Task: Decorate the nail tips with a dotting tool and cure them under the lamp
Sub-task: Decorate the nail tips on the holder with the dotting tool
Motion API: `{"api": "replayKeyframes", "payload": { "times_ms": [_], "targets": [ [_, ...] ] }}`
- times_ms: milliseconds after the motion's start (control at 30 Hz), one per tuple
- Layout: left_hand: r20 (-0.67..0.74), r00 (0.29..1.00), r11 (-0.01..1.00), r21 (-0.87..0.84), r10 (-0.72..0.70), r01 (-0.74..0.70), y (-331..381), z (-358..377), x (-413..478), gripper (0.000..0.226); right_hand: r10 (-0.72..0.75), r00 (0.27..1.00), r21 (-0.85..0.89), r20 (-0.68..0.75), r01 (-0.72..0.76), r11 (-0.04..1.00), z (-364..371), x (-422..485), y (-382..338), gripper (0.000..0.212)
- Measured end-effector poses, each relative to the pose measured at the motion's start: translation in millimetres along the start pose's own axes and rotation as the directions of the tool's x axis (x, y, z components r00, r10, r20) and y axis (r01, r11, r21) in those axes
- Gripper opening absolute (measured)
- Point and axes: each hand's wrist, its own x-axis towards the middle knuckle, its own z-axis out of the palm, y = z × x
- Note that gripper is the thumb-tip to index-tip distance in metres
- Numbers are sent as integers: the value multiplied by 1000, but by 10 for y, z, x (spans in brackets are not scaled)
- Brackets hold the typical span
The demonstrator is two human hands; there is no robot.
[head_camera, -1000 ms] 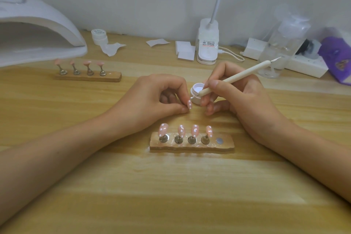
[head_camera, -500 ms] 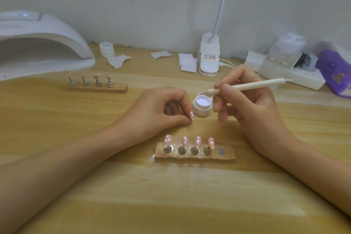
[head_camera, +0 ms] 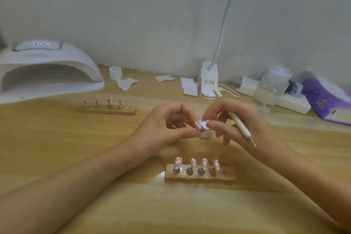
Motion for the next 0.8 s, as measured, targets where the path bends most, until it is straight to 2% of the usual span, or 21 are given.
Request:
{"api": "replayKeyframes", "payload": {
  "times_ms": [133, 300, 467, 600, 700, 800],
  "targets": [
    [-8, 1000, 997, -71, -14, 13, 2, -5, 1, 22, 32, 997, 68, 68, -37, 997, 73, 33, -55, 5],
    [23, 1000, 995, -104, 1, 2, 6, -17, -2, 22, 87, 993, 144, 80, -98, 985, 85, 26, -102, 3],
    [1, 1000, 997, -71, -12, 12, 16, -14, -6, 18, 138, 990, 135, 41, -142, 981, 29, -89, -133, 8],
    [-64, 997, 998, -44, -47, 44, 12, -21, 7, 34, 212, 977, 98, 12, -212, 972, -73, -362, -115, 9],
    [-89, 995, 997, -64, -54, 48, -7, -19, 12, 34, 234, 971, 44, 54, -237, 971, -61, -570, -119, 9],
    [-90, 995, 997, -64, -50, 45, -20, -14, 11, 33, 229, 973, 19, 36, -230, 973, -29, -654, -131, 5]
  ]
}}
